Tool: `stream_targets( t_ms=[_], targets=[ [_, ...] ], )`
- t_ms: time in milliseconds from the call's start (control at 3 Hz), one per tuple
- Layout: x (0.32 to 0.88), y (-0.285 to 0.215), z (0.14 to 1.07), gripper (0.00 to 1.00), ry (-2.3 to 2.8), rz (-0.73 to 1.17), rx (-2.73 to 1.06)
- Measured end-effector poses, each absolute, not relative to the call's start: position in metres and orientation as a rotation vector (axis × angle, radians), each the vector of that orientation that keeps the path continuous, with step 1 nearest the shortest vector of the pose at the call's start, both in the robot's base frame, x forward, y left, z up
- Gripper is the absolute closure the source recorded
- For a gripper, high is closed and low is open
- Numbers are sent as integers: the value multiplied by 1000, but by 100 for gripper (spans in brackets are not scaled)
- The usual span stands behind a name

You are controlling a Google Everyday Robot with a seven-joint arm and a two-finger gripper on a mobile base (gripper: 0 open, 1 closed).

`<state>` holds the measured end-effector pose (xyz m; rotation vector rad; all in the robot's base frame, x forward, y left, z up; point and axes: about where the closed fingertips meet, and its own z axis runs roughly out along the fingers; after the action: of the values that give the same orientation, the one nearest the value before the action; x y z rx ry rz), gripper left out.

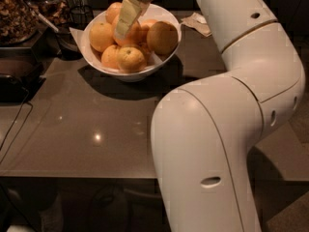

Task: Pick orange from white bowl

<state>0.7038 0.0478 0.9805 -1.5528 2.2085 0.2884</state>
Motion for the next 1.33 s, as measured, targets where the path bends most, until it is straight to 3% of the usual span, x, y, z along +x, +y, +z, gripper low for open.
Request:
stream_targets(
  t_ms=[1000, 1333],
  targets=[
    [726, 57, 945, 25, 2278, 298, -1540],
    [731, 56, 932, 44, 2308, 309, -1529]
  ],
)
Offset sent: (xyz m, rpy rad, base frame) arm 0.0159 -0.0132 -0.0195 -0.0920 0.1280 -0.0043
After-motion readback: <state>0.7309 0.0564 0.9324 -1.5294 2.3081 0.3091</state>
